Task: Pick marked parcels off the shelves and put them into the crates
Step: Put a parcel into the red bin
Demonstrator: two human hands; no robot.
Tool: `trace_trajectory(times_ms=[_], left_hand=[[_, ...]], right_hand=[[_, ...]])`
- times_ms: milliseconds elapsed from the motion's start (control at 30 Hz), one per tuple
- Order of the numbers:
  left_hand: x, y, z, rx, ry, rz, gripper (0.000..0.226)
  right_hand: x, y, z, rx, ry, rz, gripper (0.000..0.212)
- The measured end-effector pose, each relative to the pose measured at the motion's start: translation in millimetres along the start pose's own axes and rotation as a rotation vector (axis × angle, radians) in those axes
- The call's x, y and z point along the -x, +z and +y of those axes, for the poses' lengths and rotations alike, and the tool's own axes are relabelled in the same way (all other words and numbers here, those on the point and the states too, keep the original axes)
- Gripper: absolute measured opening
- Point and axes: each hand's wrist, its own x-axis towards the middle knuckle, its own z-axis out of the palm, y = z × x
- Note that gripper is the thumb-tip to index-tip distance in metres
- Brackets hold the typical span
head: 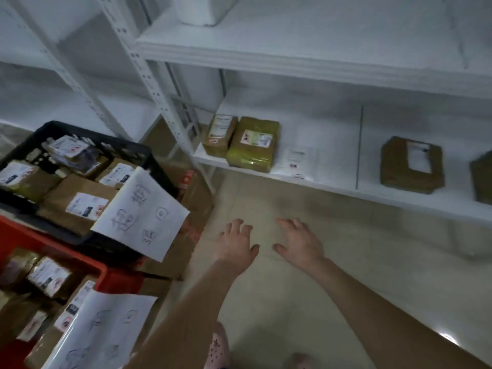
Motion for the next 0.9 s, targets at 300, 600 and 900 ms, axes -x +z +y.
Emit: trace_trajectory(times_ms=[300, 600, 900], left_hand=[[-80.5, 8.7, 125.2, -0.019, 0.142, -0.028, 0.054], [-212.5, 13.6, 121.6, 0.009, 0.106, -0.025, 0.058], [-351.5, 42.7, 109.0, 0.087, 0.009, -0.033, 0.077]], right_hand=[[-11.1, -43.6, 129.8, -0.014, 0.169, 0.028, 0.069], [-129.5, -54.1, 162.5, -0.143, 0.281, 0.017, 0.064], [-249.0, -28.8, 205.1, -0.478, 0.316, 0.001, 0.083]])
